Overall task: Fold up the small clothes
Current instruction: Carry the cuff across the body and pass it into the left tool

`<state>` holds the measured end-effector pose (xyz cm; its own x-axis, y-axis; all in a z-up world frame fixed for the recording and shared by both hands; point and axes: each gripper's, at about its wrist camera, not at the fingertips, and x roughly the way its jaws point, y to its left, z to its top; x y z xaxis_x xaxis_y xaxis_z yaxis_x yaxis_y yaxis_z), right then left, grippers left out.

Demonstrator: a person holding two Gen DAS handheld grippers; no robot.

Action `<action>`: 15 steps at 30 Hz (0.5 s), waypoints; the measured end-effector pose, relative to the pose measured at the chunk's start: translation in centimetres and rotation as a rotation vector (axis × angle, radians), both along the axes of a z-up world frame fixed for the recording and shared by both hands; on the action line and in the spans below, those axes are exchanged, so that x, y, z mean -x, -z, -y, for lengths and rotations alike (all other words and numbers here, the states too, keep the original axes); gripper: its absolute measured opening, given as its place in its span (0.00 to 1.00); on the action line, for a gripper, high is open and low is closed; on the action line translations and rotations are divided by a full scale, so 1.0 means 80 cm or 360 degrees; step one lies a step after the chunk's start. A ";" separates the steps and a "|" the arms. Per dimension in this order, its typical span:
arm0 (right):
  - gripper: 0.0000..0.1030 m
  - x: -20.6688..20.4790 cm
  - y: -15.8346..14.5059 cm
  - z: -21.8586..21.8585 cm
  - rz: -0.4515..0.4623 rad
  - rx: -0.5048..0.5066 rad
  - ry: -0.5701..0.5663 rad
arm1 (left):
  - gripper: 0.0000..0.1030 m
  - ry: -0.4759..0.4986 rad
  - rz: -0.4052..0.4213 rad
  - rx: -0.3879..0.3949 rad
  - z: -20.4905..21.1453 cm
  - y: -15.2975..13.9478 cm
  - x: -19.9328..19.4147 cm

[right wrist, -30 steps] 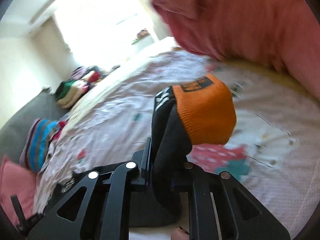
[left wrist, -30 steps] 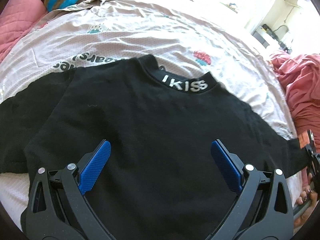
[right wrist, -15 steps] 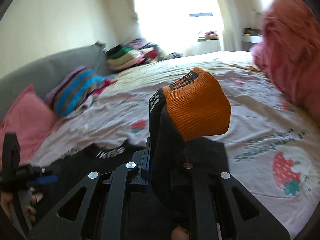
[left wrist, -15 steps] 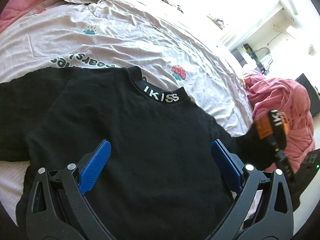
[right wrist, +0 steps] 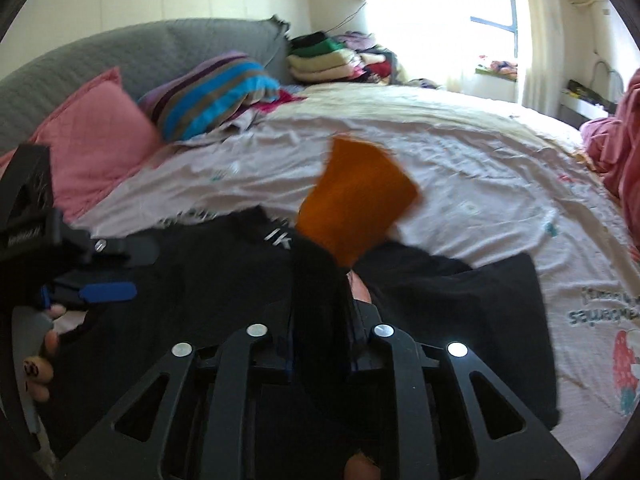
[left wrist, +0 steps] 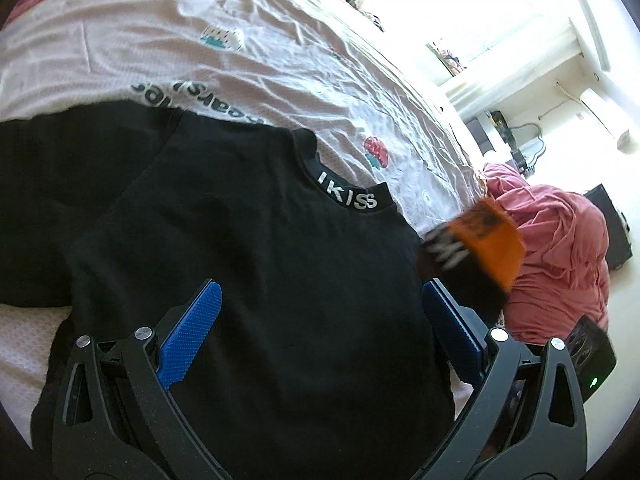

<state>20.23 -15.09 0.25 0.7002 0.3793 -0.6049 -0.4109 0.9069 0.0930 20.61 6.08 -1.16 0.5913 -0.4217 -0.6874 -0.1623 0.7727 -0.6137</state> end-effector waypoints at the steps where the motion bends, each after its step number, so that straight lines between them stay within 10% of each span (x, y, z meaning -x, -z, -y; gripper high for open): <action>1: 0.23 0.001 0.003 -0.002 -0.0019 -0.0006 -0.0022 | 0.91 0.0000 -0.0006 0.0006 0.000 0.003 0.000; 6: 0.41 0.024 0.013 -0.017 -0.0087 0.0000 -0.0171 | 0.91 0.0045 -0.0049 0.0100 0.004 0.019 -0.003; 15: 0.46 0.042 0.010 0.034 -0.0204 -0.0142 -0.0079 | 0.79 0.0114 -0.0120 0.0068 0.032 0.043 -0.012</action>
<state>16.89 -17.84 -0.58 0.5985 0.4677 -0.6504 -0.4346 0.8716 0.2268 21.56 3.54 -4.64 0.5058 -0.4909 -0.7094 -0.1547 0.7574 -0.6344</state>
